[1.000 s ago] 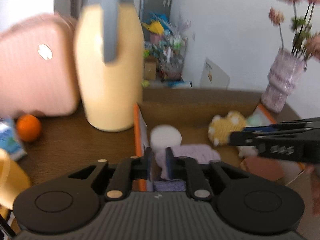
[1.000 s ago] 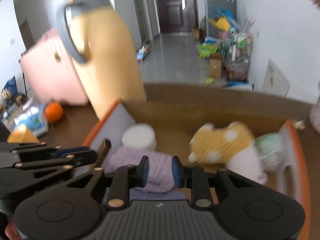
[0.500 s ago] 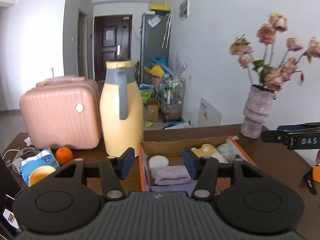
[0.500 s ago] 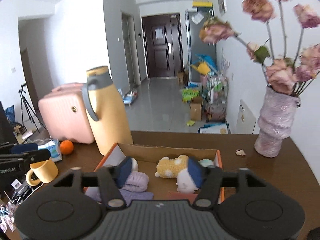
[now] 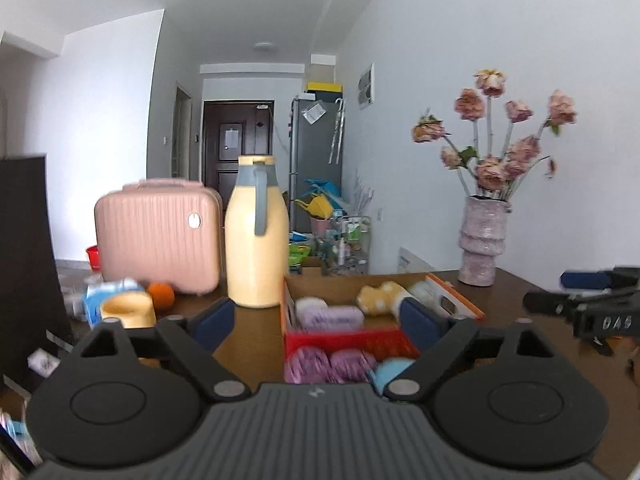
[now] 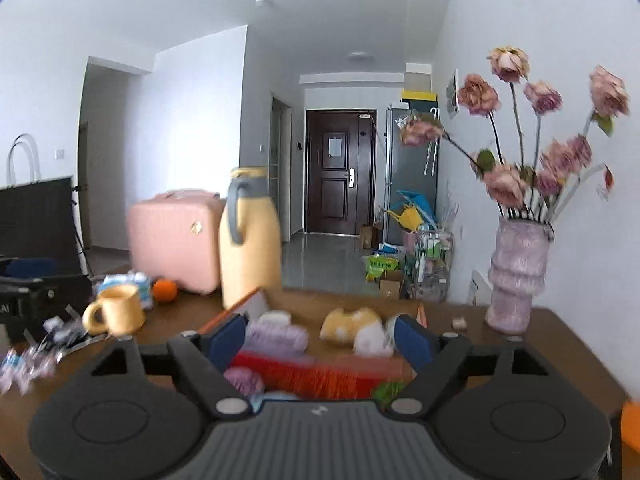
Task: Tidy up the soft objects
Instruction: 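Withdraw both tools from the box toward the purple scrunchie cloth, then grasp the purple scrunchie cloth with the left gripper while the right grasps it too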
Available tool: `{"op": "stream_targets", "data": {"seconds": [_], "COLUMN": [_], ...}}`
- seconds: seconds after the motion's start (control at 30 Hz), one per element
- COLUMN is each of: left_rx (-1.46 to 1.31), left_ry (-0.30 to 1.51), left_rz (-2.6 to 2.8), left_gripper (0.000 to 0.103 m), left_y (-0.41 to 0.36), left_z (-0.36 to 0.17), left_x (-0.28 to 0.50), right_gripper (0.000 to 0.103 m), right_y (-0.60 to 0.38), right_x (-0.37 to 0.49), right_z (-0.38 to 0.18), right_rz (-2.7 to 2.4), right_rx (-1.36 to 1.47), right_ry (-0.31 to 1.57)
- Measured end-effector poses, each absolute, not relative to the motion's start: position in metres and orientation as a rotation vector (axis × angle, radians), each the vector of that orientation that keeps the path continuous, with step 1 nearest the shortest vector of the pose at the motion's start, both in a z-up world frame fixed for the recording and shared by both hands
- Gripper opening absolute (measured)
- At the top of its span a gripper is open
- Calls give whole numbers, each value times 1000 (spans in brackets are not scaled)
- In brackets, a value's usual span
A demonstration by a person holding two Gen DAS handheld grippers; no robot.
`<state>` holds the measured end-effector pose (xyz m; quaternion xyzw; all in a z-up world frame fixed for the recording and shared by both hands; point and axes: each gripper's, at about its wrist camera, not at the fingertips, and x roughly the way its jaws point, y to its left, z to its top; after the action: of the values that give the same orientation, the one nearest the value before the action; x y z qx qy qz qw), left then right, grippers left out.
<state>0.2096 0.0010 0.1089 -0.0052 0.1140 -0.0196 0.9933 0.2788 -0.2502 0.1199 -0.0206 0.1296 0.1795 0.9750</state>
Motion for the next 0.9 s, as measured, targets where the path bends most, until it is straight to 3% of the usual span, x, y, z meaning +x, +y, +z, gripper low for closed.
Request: {"op": "stream_targets", "data": {"seconds": [0.3,0.57,0.73,0.9], "left_rx": [24,3,-35,-98], "left_ry": [303,328,366,431], "left_rz": [-70,-94,-70,-102], "left_gripper": [99,98,77,70], "left_y": [6,5,18,35], "left_z": [60,56,47,40], "left_x": [132,165,219,313], "right_gripper": [82,81,80,73], "right_y": [-263,-254,-243,-219], "right_x": [172,167,207,281], "right_z": [40,29,34,37], "right_rz": [386,404,425,450], "right_rx": [53,78,89,99], "right_ry": [383,413,428,434]}}
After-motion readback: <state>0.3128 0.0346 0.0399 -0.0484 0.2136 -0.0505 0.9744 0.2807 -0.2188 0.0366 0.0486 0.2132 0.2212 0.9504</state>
